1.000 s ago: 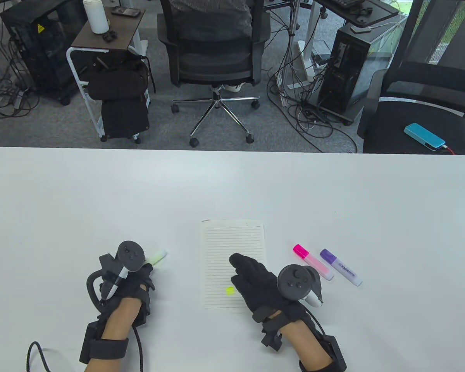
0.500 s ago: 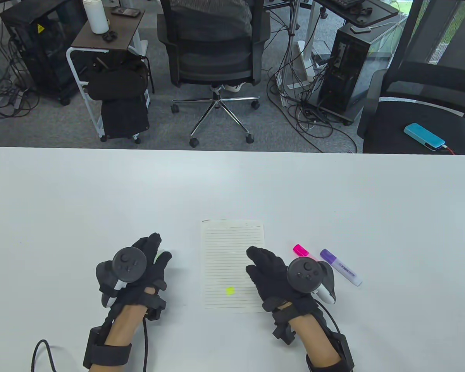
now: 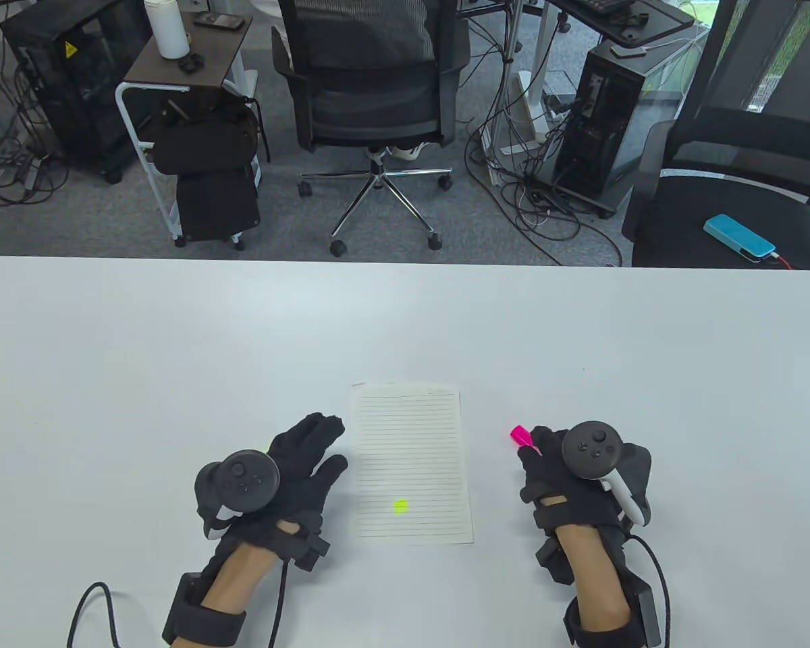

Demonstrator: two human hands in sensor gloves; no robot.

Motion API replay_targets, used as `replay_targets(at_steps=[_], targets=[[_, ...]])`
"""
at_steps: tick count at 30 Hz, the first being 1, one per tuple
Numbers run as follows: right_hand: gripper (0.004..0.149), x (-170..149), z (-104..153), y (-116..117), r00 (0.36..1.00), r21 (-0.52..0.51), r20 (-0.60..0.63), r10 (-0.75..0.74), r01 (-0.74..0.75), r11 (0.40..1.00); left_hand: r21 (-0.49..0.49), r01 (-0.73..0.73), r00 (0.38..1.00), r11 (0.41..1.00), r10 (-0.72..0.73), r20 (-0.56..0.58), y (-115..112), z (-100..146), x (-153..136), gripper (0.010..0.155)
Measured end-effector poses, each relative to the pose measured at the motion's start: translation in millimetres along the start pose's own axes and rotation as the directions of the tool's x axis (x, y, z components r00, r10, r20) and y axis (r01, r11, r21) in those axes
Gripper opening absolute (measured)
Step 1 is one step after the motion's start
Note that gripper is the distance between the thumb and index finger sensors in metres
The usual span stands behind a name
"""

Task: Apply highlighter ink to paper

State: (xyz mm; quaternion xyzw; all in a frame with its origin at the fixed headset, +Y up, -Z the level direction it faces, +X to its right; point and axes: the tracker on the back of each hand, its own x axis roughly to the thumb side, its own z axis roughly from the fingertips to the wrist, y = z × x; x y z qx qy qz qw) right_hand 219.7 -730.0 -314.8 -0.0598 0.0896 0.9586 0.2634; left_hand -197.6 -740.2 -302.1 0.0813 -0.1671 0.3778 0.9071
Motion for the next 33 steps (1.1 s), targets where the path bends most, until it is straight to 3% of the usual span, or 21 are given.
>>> replay_targets(at_steps=[4, 9, 20, 26, 33], targets=[[0.055, -7.1, -5.4, 1.7, 0.984, 0.033, -0.111, 0.142, -0.139, 0.99, -0.021, 0.003, 1.0, 1.0, -0.003, 0.0, -3.4, -0.2, 0.8, 0.063], [0.055, -11.2, -10.4, 8.3, 0.964, 0.068, -0.172, 0.204, -0.195, 0.978, -0.037, 0.004, 1.0, 0.999, -0.004, -0.005, -5.4, -0.1, 1.5, 0.063], [0.049, -9.7, -14.9, 16.7, 0.937, 0.087, -0.204, 0.285, -0.273, 0.958, -0.05, 0.018, 1.0, 0.999, -0.018, 0.002, -7.7, -0.2, 3.1, 0.064], [0.053, -2.9, -17.5, 26.3, 0.914, 0.097, -0.205, 0.35, -0.337, 0.936, -0.053, 0.023, 1.0, 0.998, -0.023, 0.003, -8.6, -0.1, 3.5, 0.064], [0.049, -2.5, -19.1, 29.1, 0.926, 0.13, -0.188, 0.326, -0.306, 0.943, -0.055, 0.027, 1.0, 0.998, -0.027, 0.004, -9.1, -0.1, 3.8, 0.063]])
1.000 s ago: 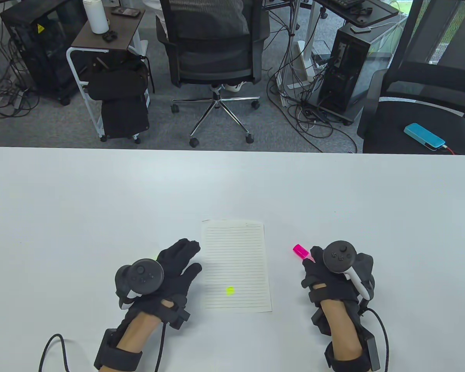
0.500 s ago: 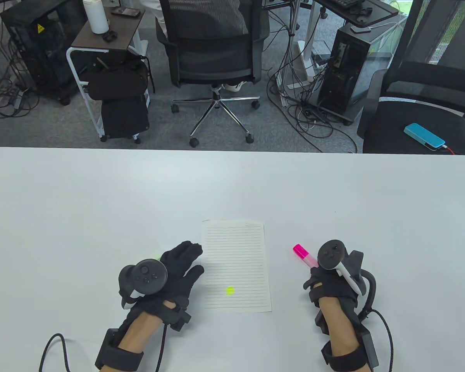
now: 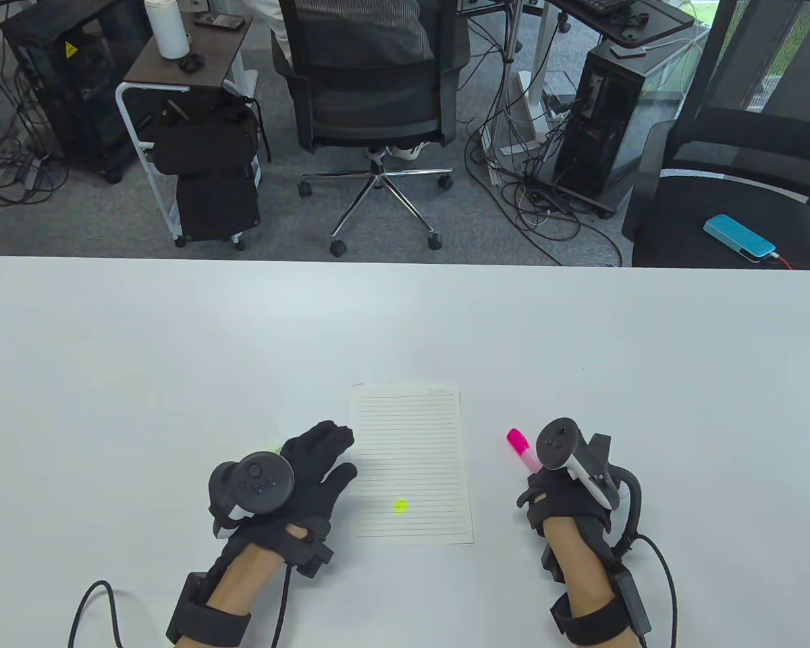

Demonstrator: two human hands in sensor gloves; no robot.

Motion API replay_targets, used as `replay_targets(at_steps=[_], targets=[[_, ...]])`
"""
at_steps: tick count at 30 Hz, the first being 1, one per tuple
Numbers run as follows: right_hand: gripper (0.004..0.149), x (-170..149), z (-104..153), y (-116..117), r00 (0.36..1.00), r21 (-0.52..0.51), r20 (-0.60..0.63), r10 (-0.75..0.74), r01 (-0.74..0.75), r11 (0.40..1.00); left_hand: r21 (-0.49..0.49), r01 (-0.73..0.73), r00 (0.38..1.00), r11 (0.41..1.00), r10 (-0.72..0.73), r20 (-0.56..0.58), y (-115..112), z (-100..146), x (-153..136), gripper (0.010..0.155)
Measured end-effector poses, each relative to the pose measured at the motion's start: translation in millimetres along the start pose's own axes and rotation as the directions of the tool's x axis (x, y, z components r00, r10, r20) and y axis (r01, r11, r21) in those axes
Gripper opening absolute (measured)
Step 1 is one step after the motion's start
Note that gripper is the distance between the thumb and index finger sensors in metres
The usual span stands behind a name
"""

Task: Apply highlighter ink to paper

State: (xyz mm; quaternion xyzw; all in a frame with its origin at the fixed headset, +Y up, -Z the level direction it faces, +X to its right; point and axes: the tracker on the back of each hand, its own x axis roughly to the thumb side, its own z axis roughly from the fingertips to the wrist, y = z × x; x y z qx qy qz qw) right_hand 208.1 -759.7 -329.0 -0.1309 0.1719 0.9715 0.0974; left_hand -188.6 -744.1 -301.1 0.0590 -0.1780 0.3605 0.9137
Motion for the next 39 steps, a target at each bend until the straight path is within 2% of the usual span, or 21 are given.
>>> replay_targets(at_steps=[5, 10, 12, 14, 16, 19, 21, 23, 25, 28, 30, 32, 35, 39], targets=[[0.049, 1.8, 2.7, 0.1, 0.999, -0.026, 0.032, 0.004, -0.004, 1.0, -0.006, 0.005, 1.0, 1.0, -0.005, 0.004, -0.7, 0.0, 0.9, 0.063], [0.049, 14.3, 21.5, -12.5, 0.969, -0.107, 0.214, -0.12, 0.146, 0.983, -0.007, 0.008, 1.0, 1.0, -0.007, 0.01, -1.3, -0.1, 1.5, 0.063], [0.049, 25.2, 30.5, -14.3, 0.932, -0.102, 0.325, -0.162, 0.205, 0.973, -0.009, 0.017, 1.0, 1.0, -0.017, 0.018, -2.2, -0.1, 2.6, 0.064], [0.049, 35.3, 37.7, -13.0, 0.9, -0.087, 0.383, -0.208, 0.26, 0.962, -0.011, 0.031, 0.999, 0.999, -0.031, 0.03, -3.3, 0.1, 4.3, 0.065], [0.049, 48.6, 42.9, -10.4, 0.831, -0.034, 0.506, -0.231, 0.287, 0.957, -0.021, 0.046, 0.998, 0.999, -0.045, 0.042, -4.9, 0.1, 6.0, 0.066], [0.049, 65.1, 49.4, -4.4, 0.741, 0.064, 0.634, -0.219, 0.233, 0.97, -0.039, 0.073, 0.995, 0.997, -0.07, 0.065, -7.8, 0.3, 9.3, 0.069], [0.048, 74.7, 53.9, 0.6, 0.689, 0.079, 0.697, -0.198, 0.2, 0.977, -0.057, 0.098, 0.992, 0.994, -0.093, 0.086, -10.7, 0.8, 13.1, 0.071], [0.047, 84.4, 58.3, 5.7, 0.607, 0.095, 0.764, -0.219, 0.229, 0.969, -0.087, 0.13, 0.984, 0.988, -0.118, 0.131, -15.4, 1.2, 19.1, 0.073], [0.047, 92.3, 63.5, 11.2, 0.53, 0.159, 0.802, -0.274, 0.254, 0.954, -0.116, 0.172, 0.972, 0.978, -0.149, 0.183, -22.0, 2.4, 27.8, 0.074], [0.046, 105.3, 74.2, 18.7, 0.431, 0.176, 0.854, -0.291, 0.287, 0.941, -0.141, 0.214, 0.953, 0.967, -0.174, 0.248, -32.8, 4.9, 42.2, 0.072], [0.047, 109.3, 78.2, 20.5, 0.423, 0.134, 0.867, -0.262, 0.309, 0.942, -0.156, 0.216, 0.95, 0.964, -0.17, 0.263, -36.6, 5.7, 48.0, 0.064], [0.047, 109.9, 79.3, 21.7, 0.422, 0.123, 0.873, -0.246, 0.297, 0.947, -0.166, 0.215, 0.955, 0.962, -0.172, 0.242, -38.1, 6.1, 48.9, 0.062], [0.046, 108.7, 76.4, 24.3, 0.39, 0.171, 0.868, -0.307, 0.345, 0.923, -0.187, 0.165, 0.968, 0.968, -0.123, 0.217, -37.2, 4.2, 43.7, 0.062], [0.045, 109.9, 76.1, 25.9, 0.367, 0.221, 0.857, -0.363, 0.374, 0.901, -0.272, 0.089, 0.985, 0.958, -0.044, 0.169, -34.8, 2.2, 41.1, 0.064]])
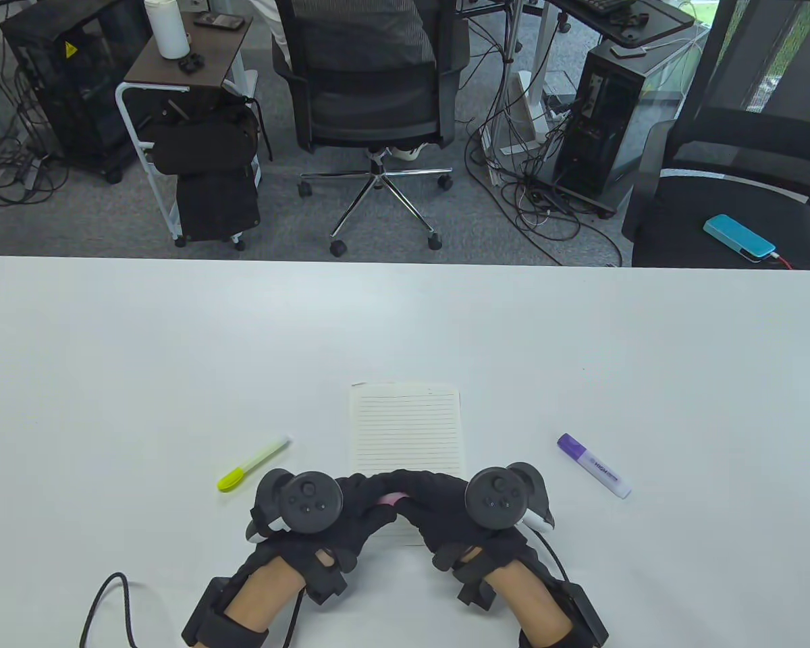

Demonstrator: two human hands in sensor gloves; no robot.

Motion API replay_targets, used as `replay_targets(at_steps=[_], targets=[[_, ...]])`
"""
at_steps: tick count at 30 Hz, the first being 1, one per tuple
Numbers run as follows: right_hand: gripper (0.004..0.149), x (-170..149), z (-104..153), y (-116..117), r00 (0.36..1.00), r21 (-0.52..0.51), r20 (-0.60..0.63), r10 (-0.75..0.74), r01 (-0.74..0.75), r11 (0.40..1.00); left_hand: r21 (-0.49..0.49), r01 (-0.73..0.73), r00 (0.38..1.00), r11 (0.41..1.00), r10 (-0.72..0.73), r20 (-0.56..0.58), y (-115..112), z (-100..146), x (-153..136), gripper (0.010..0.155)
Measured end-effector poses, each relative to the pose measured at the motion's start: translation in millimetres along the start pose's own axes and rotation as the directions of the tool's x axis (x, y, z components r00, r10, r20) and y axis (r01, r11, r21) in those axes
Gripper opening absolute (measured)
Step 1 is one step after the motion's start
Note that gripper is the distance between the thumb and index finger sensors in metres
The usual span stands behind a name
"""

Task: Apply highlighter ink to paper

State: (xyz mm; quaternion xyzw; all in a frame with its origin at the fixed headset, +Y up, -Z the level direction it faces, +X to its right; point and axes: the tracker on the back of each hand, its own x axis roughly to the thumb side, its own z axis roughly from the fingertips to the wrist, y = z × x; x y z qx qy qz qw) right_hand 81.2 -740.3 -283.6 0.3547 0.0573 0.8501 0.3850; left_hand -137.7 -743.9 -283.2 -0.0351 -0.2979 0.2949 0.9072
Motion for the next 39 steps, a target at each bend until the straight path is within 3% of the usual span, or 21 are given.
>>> replay_targets(at_steps=[4, 9, 10, 11, 13, 15, 16, 19, 21, 24, 27, 39], targets=[[0.045, 0.2, 0.3, -3.0, 0.994, -0.014, 0.013, -0.104, 0.104, 0.994, -0.006, -0.069, 0.998, 0.998, 0.069, 0.008, 10.3, 0.0, 2.9, 0.063], [0.044, 3.4, 0.2, -5.0, 0.992, -0.025, 0.047, -0.121, 0.122, 0.992, -0.001, -0.131, 0.991, 0.991, 0.131, 0.015, 17.4, 1.1, 3.0, 0.062], [0.044, 3.3, 2.0, -5.5, 0.99, -0.031, 0.06, -0.127, 0.129, 0.991, 0.031, -0.12, 0.992, 0.992, 0.121, -0.032, 19.4, 1.2, -0.5, 0.06], [0.043, 6.3, 0.5, -7.9, 0.992, -0.049, 0.085, -0.089, 0.093, 0.994, 0.014, -0.127, 0.991, 0.992, 0.127, 0.033, 19.4, 0.4, -2.9, 0.06], [0.043, 8.7, 1.8, -11.5, 0.997, -0.038, 0.073, -0.029, 0.032, 0.999, 0.022, -0.197, 0.98, 0.98, 0.197, 0.025, 16.5, 0.6, -7.8, 0.06], [0.042, 6.7, 1.7, -13.3, 0.997, -0.026, 0.055, -0.062, 0.063, 0.998, 0.085, -0.167, 0.986, 0.982, 0.165, 0.02, 13.3, 1.2, -9.9, 0.064], [0.041, 4.9, 2.3, -14.3, 0.996, -0.041, 0.057, -0.068, 0.07, 0.997, 0.069, -0.134, 0.991, 0.989, 0.133, 0.006, 12.8, 1.0, -10.1, 0.068], [0.04, -7.9, 8.0, -27.2, 0.999, -0.1, -0.012, -0.039, 0.038, 0.994, 0.09, 0.088, 0.993, 0.992, -0.08, -0.082, 16.3, 5.5, -16.9, 0.08], [0.04, -14.2, 11.7, -35.6, 0.998, -0.124, -0.061, 0.009, -0.017, 0.992, 0.109, 0.157, 0.979, 0.982, -0.14, -0.151, 19.7, 7.4, -23.8, 0.079], [0.04, -22.6, 16.9, -46.4, 0.988, -0.144, -0.139, 0.063, -0.083, 0.986, 0.069, 0.149, 0.959, 0.986, -0.127, -0.254, 20.1, 8.7, -35.2, 0.071], [0.04, -28.7, 19.6, -51.6, 0.979, -0.145, -0.192, 0.064, -0.092, 0.985, -0.044, 0.184, 0.938, 0.982, -0.189, -0.292, 15.7, 7.3, -40.4, 0.067], [0.04, -35.5, 18.4, -47.0, 0.936, -0.054, -0.319, 0.148, -0.173, 0.983, -0.257, 0.4, 0.836, 0.88, -0.465, -0.29, -3.2, 0.0, -33.7, 0.067]])
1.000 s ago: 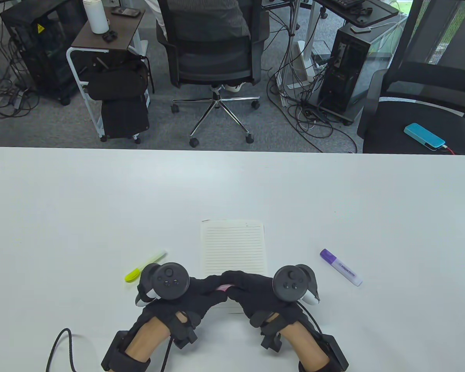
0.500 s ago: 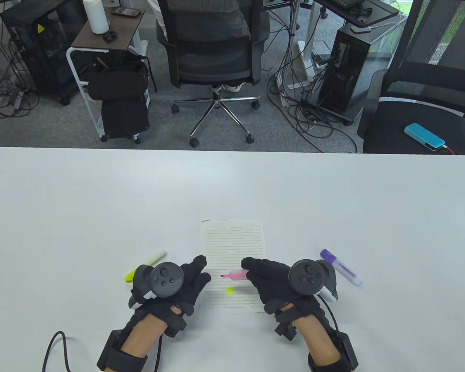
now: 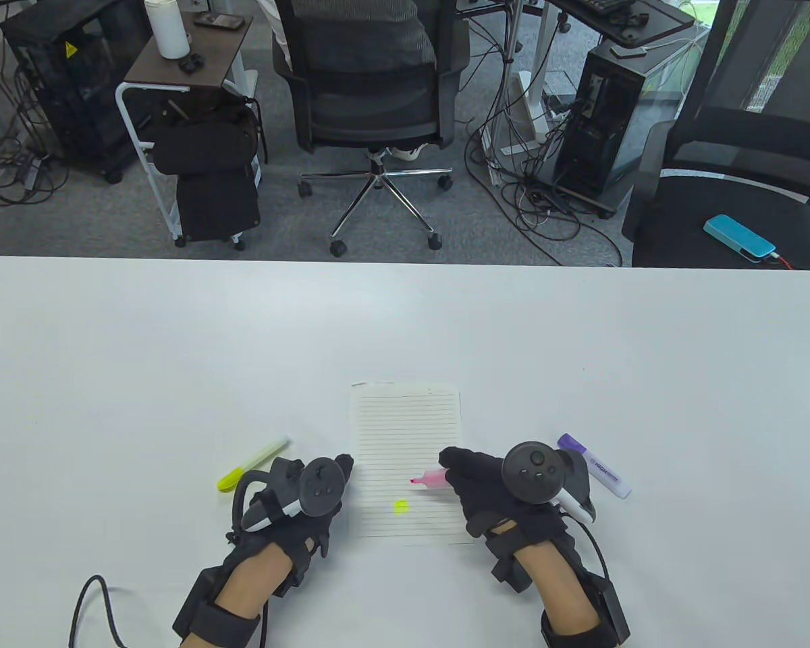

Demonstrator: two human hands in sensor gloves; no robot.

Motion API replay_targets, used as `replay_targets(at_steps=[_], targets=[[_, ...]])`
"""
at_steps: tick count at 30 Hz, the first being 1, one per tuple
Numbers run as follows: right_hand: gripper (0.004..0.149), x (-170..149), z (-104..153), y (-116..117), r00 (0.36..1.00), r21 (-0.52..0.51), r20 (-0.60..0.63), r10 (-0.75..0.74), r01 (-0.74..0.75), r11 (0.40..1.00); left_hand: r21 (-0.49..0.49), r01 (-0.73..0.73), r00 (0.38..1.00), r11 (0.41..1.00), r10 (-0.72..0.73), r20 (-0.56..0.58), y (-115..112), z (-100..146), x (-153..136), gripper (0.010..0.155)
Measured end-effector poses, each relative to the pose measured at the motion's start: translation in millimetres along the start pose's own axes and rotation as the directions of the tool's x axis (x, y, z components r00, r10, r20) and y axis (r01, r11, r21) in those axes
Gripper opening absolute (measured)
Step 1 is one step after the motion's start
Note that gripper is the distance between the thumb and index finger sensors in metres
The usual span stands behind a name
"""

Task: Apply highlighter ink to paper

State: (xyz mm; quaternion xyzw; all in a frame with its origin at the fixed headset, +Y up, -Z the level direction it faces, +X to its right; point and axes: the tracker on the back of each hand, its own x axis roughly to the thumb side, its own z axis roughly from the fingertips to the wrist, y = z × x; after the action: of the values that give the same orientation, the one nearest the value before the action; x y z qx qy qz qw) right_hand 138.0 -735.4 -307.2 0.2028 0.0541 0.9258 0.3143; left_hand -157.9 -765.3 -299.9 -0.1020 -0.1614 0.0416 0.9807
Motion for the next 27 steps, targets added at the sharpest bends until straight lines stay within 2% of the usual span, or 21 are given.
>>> replay_targets(at_steps=[7, 10, 14, 17, 20, 24, 27], targets=[[0.04, -0.8, -0.7, 2.2, 0.998, 0.037, -0.04, 0.05, -0.049, 0.998, -0.024, 0.047, 0.999, 0.999, -0.047, 0.001, -4.5, -0.2, 7.2, 0.074], [0.04, -0.4, -0.4, 1.6, 0.997, 0.039, -0.042, 0.059, -0.057, 0.998, 0.0, 0.058, 0.998, 0.998, -0.058, 0.001, -2.2, 2.4, 11.1, 0.075], [0.04, -1.7, -0.8, 2.1, 0.997, 0.047, -0.048, 0.067, -0.065, 0.997, 0.039, 0.012, 0.997, 0.999, -0.015, 0.07, 1.0, 6.5, 21.0, 0.071], [0.04, -1.6, -1.0, 3.3, 0.994, 0.067, -0.057, 0.09, -0.086, 0.994, 0.002, -0.047, 0.984, 0.999, 0.046, 0.17, -3.2, 7.4, 33.6, 0.067], [0.039, -1.4, -1.5, 4.9, 0.993, 0.073, -0.059, 0.098, -0.094, 0.993, -0.048, -0.039, 0.974, 0.998, 0.049, 0.223, -9.3, 7.6, 44.9, 0.064], [0.039, -0.7, -1.6, 5.8, 0.993, 0.073, -0.059, 0.106, -0.101, 0.992, -0.058, 0.021, 0.973, 0.998, -0.007, 0.232, -10.8, 8.5, 51.0, 0.065], [0.039, 0.1, -2.2, 8.0, 0.989, 0.077, -0.06, 0.133, -0.129, 0.989, -0.096, 0.016, 0.976, 0.995, 0.005, 0.22, -13.8, 7.1, 49.6, 0.063]])
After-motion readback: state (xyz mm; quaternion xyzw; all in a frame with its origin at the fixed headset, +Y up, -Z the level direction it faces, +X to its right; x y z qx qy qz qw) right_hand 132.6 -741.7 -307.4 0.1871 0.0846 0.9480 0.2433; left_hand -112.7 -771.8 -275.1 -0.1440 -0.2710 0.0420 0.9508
